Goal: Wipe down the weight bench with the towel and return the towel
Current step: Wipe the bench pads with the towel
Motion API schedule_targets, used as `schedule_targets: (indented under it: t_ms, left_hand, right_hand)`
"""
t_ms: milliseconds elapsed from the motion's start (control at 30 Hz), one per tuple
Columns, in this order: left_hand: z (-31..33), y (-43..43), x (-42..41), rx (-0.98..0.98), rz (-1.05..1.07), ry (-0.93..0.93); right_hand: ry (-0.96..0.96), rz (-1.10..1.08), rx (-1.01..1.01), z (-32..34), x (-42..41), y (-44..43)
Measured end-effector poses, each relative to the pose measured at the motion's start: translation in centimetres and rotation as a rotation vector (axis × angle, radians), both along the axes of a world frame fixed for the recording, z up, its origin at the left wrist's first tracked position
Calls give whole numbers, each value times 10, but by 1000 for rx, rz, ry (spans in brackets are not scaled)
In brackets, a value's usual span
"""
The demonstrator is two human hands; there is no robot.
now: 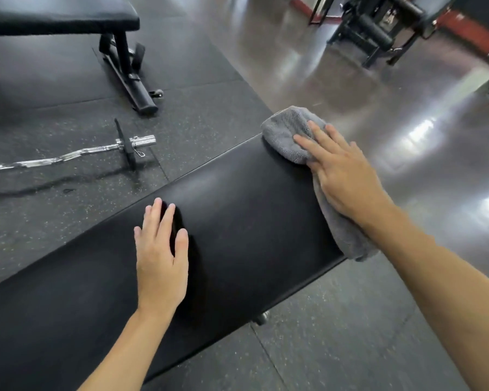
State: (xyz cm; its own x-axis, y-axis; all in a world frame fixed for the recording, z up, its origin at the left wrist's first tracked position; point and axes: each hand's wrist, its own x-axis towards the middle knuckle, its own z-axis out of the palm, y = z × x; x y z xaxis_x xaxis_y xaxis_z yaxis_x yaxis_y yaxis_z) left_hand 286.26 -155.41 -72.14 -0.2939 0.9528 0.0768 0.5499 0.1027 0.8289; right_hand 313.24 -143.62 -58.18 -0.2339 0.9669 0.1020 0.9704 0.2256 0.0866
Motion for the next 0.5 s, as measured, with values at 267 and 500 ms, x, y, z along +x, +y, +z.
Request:
schedule_targets:
  t_ms: [267,500]
  left_hand:
    - [-6,13,15,46,13,193]
    - [-10,12,9,95,-29,157]
  right_hand:
    - [125,-25,169,-16,25,-81]
    - [86,50,198,-68,-36,-150]
